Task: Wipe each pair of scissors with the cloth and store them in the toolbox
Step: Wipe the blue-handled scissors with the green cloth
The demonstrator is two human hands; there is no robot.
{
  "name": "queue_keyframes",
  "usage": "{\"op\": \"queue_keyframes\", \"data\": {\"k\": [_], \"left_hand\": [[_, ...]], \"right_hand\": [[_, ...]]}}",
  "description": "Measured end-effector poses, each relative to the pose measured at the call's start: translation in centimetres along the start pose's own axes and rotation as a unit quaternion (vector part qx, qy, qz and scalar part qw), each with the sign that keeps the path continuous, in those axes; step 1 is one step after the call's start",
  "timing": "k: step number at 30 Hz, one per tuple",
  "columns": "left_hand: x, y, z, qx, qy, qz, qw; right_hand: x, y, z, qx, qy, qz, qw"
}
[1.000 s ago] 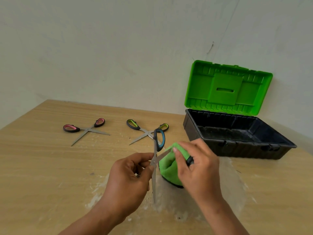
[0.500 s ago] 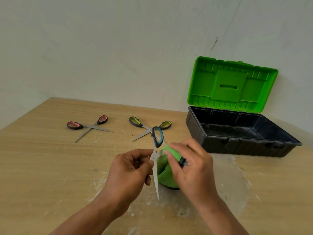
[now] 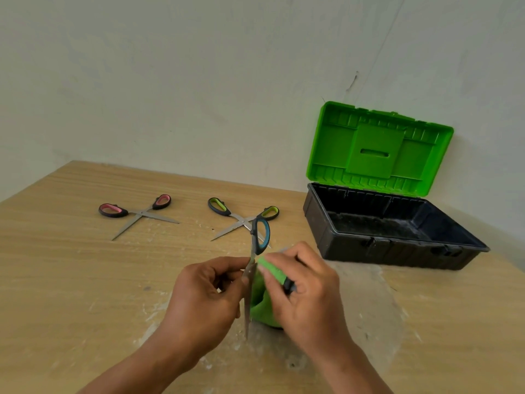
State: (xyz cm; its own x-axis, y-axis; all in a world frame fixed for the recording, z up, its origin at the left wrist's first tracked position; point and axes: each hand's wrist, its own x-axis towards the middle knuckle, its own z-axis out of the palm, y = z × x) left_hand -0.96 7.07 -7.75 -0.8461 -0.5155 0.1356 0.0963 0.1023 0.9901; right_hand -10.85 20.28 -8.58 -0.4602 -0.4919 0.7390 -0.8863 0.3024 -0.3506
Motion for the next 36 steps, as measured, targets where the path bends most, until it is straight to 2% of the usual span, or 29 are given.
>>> {"op": "queue_keyframes", "data": {"k": [3,7,9,12,15,17,21,24,27,29,36], "left_hand": [[-0.1,0.0,0.1,0.063,0.010,0.042,0.997],[-0.5,-0.1,0.2,0.148,0.038,0.098,0.983],[-0.3,-0.2,0.2,0.155,0.042,0.103,0.982],[-0.2,-0.1,0.0,0.125,0.024,0.071,0.989],[-0.2,0.3,-0.3,0.065,-0.001,0.028,0.997],[0.2,0.2,-0.7,0.056,-0.011,0.008,0.998],[1.2,-0.1,-1.3,0.026,0.007,-0.043,0.999],[1.8,0.0,-1.5,-0.058,0.027,-0.091,0.994],[2.0,0.0,-1.5,-0.105,0.029,-0.118,0.987],[2.1,-0.2,-1.5,-0.093,0.029,-0.127,0.987],[1.9,-0.4,-1.2,-0.080,0.031,-0.115,0.990]], "right_hand": [[0.8,1.3,-0.4,-0.006,0.050,0.054,0.997],[0.2,0.6,-0.7,-0.016,-0.020,-0.018,1.000],[0.5,1.1,-0.7,-0.015,-0.016,-0.020,1.000],[1.1,2.4,-1.2,-0.040,0.036,0.021,0.998],[0.7,2.1,-1.2,-0.043,0.020,-0.002,0.999],[0.8,2.5,-1.2,-0.053,0.034,0.016,0.998],[0.9,3.2,-1.5,-0.083,0.072,0.061,0.992],[0.2,2.2,-1.3,-0.017,0.035,0.053,0.998],[-0.1,0.5,-0.6,0.040,-0.035,0.031,0.998],[-0.1,-0.5,-0.2,0.037,-0.060,0.010,0.997],[-0.1,-0.6,0.3,-0.024,-0.058,-0.032,0.998]]}}
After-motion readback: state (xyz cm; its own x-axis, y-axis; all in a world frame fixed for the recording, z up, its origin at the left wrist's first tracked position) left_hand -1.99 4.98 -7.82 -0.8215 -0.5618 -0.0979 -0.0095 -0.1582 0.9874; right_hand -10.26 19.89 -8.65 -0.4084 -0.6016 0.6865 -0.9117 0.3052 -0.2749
